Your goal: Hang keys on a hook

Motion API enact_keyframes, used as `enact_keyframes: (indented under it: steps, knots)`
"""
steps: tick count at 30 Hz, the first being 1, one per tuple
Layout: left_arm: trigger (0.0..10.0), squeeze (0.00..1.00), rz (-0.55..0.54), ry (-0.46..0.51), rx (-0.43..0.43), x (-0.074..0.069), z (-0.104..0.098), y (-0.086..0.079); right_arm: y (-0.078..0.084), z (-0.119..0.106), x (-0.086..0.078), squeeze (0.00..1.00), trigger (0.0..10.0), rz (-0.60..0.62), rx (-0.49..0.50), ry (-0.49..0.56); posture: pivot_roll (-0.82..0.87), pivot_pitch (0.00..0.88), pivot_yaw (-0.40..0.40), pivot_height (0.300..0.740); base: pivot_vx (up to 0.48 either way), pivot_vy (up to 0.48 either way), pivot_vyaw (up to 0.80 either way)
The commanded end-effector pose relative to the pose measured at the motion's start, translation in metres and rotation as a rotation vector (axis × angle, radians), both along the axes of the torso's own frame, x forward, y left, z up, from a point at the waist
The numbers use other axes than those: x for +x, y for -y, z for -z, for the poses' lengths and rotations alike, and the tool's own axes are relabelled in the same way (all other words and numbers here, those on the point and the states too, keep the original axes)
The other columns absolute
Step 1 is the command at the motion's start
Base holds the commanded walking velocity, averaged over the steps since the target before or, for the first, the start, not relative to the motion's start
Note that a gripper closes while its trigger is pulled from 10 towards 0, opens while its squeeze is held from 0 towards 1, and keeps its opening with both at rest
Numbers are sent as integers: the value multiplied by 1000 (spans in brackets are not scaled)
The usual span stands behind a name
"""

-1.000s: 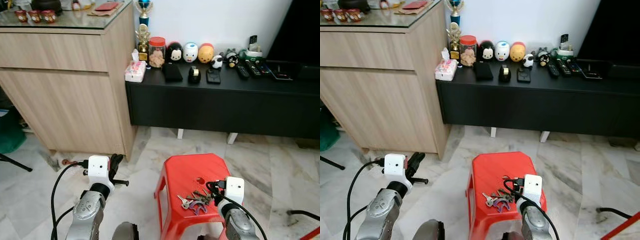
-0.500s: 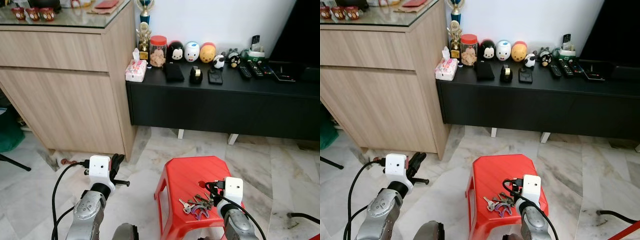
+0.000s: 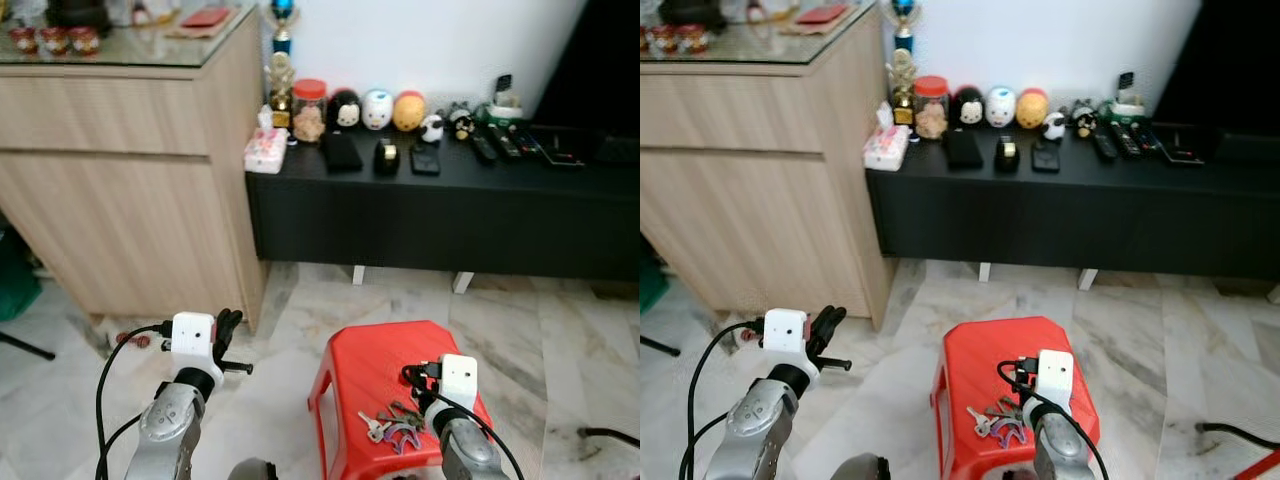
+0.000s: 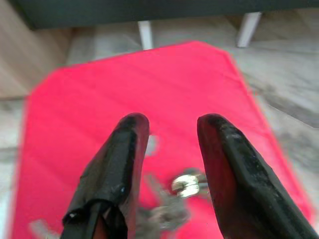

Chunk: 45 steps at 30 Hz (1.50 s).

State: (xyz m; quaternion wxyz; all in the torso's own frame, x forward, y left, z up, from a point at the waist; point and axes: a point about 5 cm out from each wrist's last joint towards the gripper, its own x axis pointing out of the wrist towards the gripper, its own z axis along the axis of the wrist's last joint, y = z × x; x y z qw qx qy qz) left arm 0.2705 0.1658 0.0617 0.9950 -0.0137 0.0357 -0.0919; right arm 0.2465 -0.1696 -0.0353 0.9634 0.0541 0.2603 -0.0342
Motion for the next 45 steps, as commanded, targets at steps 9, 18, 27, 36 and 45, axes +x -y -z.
enact_keyframes:
  steps: [9, 18, 27, 36, 45]
  knots:
    - [10000, 0, -7, 17, 16, 0, -5, -7, -7, 0, 2, 0, 10000, -14, 11, -6, 157, 38, -32, 632, 138, 0, 0]
    - [10000, 0, -2, 3, 20, 0, -2, -6, -7, 5, 0, 0, 10000, -24, 1, -65, 159, 39, -32, 632, 0, 0, 0]
    - [10000, 0, -2, 1, 27, 0, -3, -7, -12, 14, -6, 0, 10000, -68, -2, -157, 162, 46, -29, 632, 0, 0, 0]
    - [10000, 0, -1, 1, 27, -1, -3, -7, -9, 9, 4, 0, 10000, -34, 2, -163, 165, 54, -28, 632, 0, 0, 0]
    - [10000, 0, 1, 3, 30, -2, -4, -7, -11, 8, 7, 0, 10000, 31, 87, -189, 170, 64, -26, 632, 0, 0, 0]
